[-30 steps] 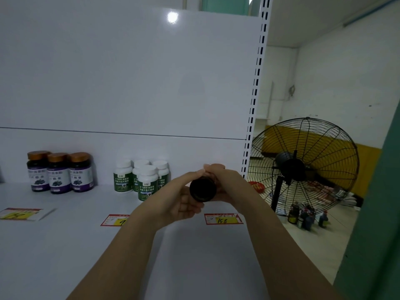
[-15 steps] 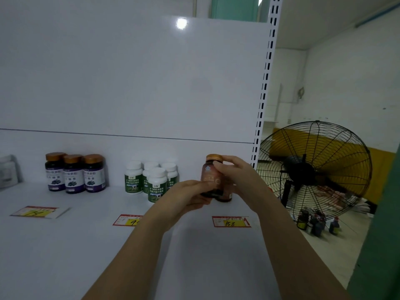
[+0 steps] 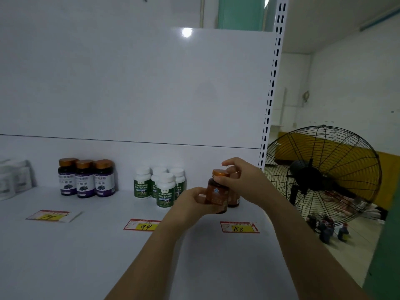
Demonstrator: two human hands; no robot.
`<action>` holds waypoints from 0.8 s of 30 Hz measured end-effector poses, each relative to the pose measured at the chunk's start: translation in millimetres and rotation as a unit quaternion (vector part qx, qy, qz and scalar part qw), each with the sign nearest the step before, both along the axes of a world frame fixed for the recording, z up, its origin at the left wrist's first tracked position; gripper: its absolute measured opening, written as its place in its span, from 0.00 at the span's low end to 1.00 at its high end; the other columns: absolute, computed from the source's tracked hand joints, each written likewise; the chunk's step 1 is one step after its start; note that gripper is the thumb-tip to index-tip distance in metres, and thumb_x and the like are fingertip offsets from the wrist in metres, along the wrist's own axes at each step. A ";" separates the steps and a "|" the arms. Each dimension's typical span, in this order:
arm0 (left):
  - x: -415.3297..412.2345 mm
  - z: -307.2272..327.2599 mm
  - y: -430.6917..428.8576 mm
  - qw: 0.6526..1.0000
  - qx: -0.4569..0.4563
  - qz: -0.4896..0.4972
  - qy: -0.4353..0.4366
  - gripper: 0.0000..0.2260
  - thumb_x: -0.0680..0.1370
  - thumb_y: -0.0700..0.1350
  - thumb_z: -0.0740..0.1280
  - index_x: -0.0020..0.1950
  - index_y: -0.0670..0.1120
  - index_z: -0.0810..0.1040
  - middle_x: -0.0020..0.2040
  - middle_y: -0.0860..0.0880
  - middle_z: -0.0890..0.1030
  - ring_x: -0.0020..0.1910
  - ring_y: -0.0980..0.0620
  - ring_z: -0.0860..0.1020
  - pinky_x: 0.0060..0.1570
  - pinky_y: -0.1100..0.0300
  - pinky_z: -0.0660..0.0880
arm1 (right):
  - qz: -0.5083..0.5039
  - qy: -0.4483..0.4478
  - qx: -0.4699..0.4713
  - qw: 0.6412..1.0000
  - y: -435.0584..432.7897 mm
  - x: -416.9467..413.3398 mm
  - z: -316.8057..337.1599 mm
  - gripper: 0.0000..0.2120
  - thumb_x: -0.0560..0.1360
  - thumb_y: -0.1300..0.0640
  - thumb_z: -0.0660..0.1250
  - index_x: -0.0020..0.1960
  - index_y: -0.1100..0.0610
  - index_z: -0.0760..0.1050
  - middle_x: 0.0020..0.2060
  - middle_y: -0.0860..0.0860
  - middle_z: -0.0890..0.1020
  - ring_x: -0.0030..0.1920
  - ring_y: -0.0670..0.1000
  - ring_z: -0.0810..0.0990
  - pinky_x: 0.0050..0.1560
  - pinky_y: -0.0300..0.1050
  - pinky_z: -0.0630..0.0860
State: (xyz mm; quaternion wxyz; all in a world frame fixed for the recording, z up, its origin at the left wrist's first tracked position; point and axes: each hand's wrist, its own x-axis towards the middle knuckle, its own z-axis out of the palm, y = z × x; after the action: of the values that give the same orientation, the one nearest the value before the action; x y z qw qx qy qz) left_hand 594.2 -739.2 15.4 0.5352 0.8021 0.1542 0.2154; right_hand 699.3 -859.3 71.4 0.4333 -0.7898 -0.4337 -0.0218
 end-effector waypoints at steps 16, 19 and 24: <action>11.8 -23.5 -8.5 0.893 0.379 0.032 0.239 0.24 0.83 0.50 0.49 0.76 0.38 0.54 0.77 0.42 0.56 0.76 0.47 0.54 0.73 0.58 0.49 | -0.016 -0.179 -0.202 0.963 60.1 38.9 31.6 0.15 0.76 0.56 0.65 0.61 0.57 0.75 0.56 0.54 0.78 0.48 0.48 0.71 0.45 0.39 0.70; 17.7 -32.3 -4.5 0.871 0.414 0.035 0.263 0.25 0.84 0.50 0.47 0.76 0.38 0.51 0.77 0.40 0.52 0.76 0.45 0.50 0.74 0.55 0.47 | -0.023 -0.190 -0.233 0.953 65.8 45.7 19.1 0.16 0.76 0.55 0.64 0.62 0.58 0.73 0.57 0.56 0.76 0.49 0.51 0.72 0.46 0.40 0.68; 22.3 -37.6 -2.0 0.855 0.438 0.033 0.276 0.25 0.84 0.50 0.46 0.76 0.37 0.51 0.77 0.39 0.52 0.76 0.43 0.51 0.75 0.53 0.48 | -0.025 -0.222 -0.283 0.933 73.2 50.0 1.1 0.16 0.77 0.53 0.63 0.61 0.61 0.72 0.58 0.56 0.70 0.56 0.55 0.71 0.51 0.43 0.68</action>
State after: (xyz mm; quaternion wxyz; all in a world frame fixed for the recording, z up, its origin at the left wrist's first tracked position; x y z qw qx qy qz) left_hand 616.4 -741.2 -22.3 0.0570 0.9746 0.2114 0.0477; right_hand 749.3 -786.1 72.5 0.0843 -0.8653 -0.4869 -0.0835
